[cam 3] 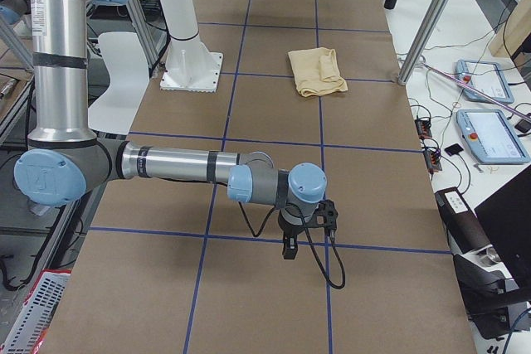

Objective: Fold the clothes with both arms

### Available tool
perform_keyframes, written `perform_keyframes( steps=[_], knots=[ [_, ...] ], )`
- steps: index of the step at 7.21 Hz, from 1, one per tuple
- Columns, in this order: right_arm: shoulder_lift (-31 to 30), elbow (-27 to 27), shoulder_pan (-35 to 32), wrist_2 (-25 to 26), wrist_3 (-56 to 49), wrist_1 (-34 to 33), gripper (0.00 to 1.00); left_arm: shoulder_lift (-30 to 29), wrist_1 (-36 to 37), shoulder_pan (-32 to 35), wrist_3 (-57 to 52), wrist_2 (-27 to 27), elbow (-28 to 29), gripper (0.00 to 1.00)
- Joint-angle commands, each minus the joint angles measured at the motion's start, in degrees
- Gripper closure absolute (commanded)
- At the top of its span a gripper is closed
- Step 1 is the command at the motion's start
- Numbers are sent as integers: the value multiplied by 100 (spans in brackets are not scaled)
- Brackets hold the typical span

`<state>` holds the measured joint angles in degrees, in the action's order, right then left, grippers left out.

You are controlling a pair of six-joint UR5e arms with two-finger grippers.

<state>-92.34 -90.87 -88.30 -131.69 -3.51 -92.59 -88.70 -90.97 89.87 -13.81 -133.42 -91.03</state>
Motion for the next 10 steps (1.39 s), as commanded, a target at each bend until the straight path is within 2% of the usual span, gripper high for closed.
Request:
perform_keyframes(
  steps=[1,3,4,7,10],
  knots=[
    [128,-210,-3,423,17,-48,0,19,-44,-5,28,18,-37,0],
    [67,-860,-3,382,174,-643,0,2,-44,4,124,18,-64,0],
    [32,-967,-3,277,532,-655,0,-16,-53,4,203,18,-81,0],
    [-21,-1012,-3,-294,737,-602,0,1,-44,4,195,27,-161,0],
    [14,-1030,-3,-295,746,-567,0,-7,-53,4,204,27,-161,0]
  ],
)
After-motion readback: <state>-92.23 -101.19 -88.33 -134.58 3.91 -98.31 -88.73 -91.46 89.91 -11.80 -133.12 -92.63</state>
